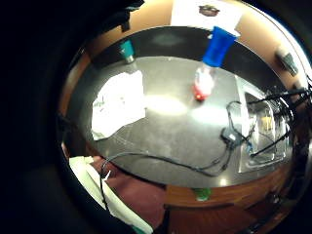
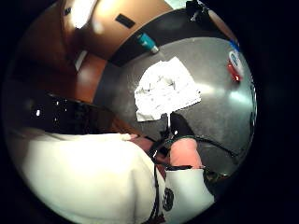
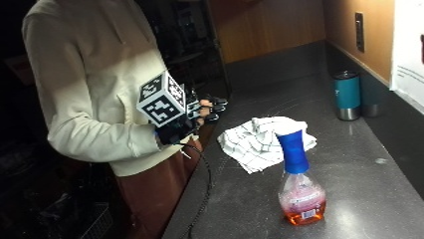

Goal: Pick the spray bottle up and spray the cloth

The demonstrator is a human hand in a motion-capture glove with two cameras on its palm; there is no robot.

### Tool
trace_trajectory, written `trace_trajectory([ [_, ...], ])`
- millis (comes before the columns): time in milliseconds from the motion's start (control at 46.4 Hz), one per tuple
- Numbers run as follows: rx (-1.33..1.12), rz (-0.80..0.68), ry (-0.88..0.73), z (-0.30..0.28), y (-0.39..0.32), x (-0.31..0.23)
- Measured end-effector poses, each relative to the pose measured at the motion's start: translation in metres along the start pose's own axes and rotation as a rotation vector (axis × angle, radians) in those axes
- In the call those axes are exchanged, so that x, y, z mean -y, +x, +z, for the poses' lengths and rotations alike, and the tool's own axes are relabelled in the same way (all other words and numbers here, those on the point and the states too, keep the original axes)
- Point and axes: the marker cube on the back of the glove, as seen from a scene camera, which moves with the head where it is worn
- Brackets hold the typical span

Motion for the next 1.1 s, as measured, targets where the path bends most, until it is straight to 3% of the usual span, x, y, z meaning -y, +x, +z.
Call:
trace_trajectory([
  [237, -0.034, 0.116, 0.146, -0.028, 0.050, -0.005],
  [560, 0.118, 0.256, 0.279, -0.040, 0.089, -0.004],
  [1099, 0.312, 0.362, 0.340, -0.012, 0.114, 0.037],
])
